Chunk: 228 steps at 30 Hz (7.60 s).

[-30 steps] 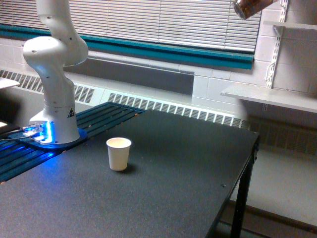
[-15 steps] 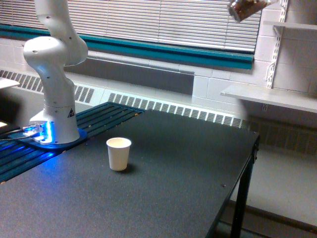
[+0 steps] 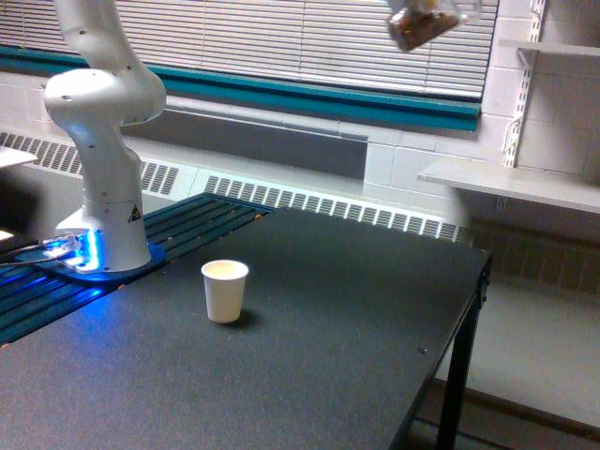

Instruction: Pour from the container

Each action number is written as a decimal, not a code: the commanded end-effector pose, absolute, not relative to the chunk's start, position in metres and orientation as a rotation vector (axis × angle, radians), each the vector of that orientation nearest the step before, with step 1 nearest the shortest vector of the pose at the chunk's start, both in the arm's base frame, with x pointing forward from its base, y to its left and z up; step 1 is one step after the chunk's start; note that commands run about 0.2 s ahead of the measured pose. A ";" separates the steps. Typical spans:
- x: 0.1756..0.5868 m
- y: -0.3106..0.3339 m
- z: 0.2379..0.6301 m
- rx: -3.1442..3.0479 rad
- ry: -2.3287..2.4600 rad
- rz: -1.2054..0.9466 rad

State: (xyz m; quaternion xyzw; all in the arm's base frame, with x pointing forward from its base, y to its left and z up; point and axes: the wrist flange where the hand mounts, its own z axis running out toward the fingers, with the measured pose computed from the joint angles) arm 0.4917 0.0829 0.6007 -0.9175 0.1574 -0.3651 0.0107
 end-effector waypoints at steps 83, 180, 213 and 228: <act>0.254 0.014 0.439 -3.115 0.903 -0.578; 0.236 -0.037 0.392 -3.128 1.131 -0.138; 0.239 -0.039 0.373 -3.192 1.112 -0.054; 0.241 -0.038 0.368 -3.209 1.127 -0.043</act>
